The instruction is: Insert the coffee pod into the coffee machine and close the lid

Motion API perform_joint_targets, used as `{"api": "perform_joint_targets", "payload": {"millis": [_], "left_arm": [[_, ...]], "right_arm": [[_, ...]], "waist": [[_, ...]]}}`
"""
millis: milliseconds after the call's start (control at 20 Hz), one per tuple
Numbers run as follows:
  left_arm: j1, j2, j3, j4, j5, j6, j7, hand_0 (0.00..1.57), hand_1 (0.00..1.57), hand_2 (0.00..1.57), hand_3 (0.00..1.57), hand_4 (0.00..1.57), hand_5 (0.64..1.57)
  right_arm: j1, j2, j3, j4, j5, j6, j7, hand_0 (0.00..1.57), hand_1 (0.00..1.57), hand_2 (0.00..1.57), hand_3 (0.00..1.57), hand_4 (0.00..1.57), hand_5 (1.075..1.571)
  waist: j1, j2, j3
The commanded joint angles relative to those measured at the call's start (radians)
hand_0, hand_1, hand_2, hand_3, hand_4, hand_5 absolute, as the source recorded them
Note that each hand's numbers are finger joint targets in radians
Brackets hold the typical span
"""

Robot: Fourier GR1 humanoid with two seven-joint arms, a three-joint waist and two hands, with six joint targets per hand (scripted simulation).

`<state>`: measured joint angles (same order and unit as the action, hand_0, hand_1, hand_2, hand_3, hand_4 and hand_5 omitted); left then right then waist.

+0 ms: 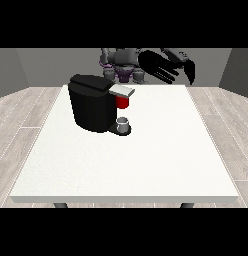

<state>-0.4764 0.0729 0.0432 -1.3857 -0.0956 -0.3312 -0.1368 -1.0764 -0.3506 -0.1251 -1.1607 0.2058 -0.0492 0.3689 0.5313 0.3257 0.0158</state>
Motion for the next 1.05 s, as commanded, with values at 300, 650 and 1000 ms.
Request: {"api": "perform_joint_targets", "payload": {"millis": [300, 650, 1000], "left_arm": [[-0.048, 0.008, -0.009, -0.028, 0.003, -0.011, 0.002, 0.0, 0.0, 0.0, 0.0, 0.32, 1.571], [0.032, -0.048, -0.045, -0.091, -0.003, 0.032, 0.1, 0.0, 0.0, 0.0, 0.0, 0.27, 1.571], [0.133, 0.022, 0.057, -0.022, 0.028, 0.03, 0.041, 0.0, 0.0, 0.0, 0.0, 0.27, 1.571]], "right_arm": [[-0.16, 0.083, 0.011, 0.114, -0.012, -0.017, -0.133, 0.0, 0.0, 0.0, 0.0, 0.1, 1.571], [-0.075, 0.186, 0.051, 0.159, -0.024, -0.012, -0.294, 0.0, 0.0, 0.0, 0.0, 0.0, 1.571], [0.07, 0.346, 0.159, 0.102, -0.044, -0.002, -0.41, 0.0, 0.0, 0.0, 0.0, 0.26, 1.571]], "waist": [[0.008, 0.056, -0.0163], [-0.045, -0.047, -0.0156], [-0.187, -0.142, -0.016]]}}
